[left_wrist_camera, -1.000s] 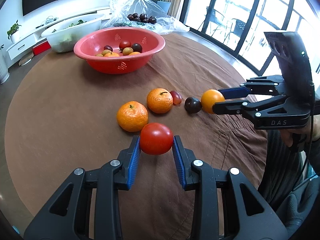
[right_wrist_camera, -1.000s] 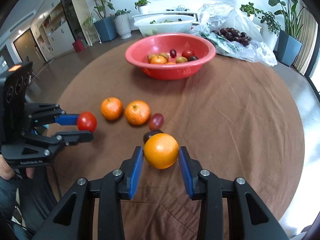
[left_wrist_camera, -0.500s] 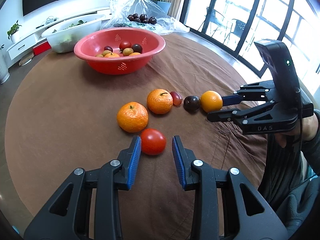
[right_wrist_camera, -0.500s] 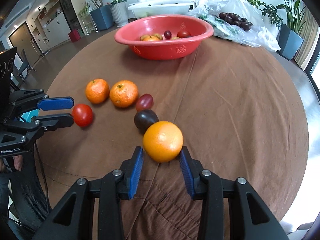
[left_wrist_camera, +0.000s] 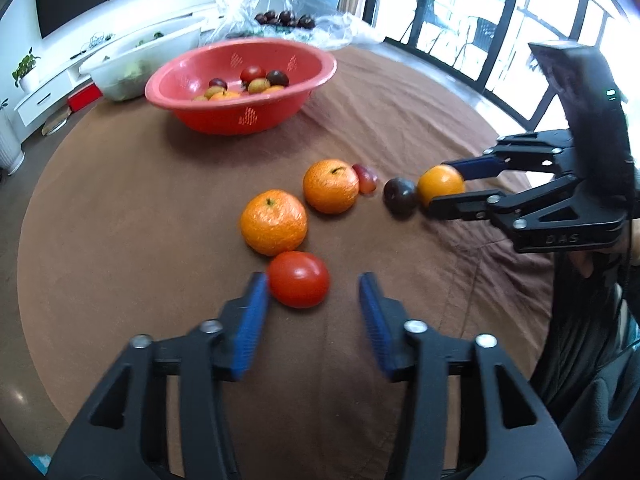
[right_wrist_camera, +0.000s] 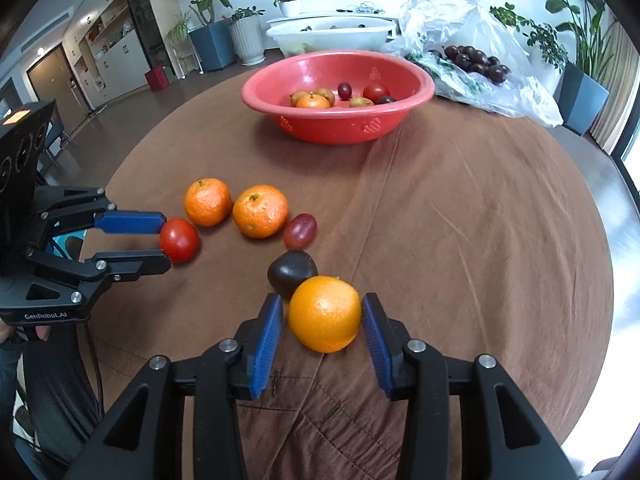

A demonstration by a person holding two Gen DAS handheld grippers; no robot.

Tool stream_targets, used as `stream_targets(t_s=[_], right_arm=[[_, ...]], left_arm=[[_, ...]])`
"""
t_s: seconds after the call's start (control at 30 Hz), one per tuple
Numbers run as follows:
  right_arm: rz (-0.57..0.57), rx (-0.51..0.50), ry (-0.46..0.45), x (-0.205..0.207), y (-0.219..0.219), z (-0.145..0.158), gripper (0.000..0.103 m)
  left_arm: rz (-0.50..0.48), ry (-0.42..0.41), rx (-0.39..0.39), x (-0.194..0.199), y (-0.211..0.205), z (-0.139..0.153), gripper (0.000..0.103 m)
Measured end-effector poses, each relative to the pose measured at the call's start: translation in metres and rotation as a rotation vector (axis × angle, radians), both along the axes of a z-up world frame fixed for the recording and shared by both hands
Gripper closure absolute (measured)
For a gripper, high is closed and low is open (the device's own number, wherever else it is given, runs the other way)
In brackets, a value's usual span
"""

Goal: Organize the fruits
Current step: 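Carry the tomato with the left tool while the right tool carries the orange to the red bowl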

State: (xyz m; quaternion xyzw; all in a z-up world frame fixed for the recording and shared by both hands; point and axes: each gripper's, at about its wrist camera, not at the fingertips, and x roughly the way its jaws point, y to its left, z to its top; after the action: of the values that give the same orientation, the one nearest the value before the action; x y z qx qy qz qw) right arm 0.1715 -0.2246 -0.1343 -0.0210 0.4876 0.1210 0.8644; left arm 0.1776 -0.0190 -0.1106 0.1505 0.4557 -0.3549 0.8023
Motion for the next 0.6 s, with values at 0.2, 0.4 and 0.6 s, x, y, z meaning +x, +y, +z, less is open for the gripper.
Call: stream_targets(t_s=[0.2,0.4,0.6], right_arm=[[-0.003,0.0,0.006,0.0,-0.001,-0.003,0.058],[-0.002,0.006,0.014,-0.002,-0.002,-0.006,0.059],[-0.002,0.012,0.014,-0.003,-0.005,-0.006,0.062]], left_arm=[[0.009,-0.008,0.009,0.007,-0.006,-0.003,0.055],[0.008,-0.001,0.025,0.007,-0.008,-0.012,0.056],[0.032,-0.009,0.005,0.007,-0.003,-0.015,0.064]])
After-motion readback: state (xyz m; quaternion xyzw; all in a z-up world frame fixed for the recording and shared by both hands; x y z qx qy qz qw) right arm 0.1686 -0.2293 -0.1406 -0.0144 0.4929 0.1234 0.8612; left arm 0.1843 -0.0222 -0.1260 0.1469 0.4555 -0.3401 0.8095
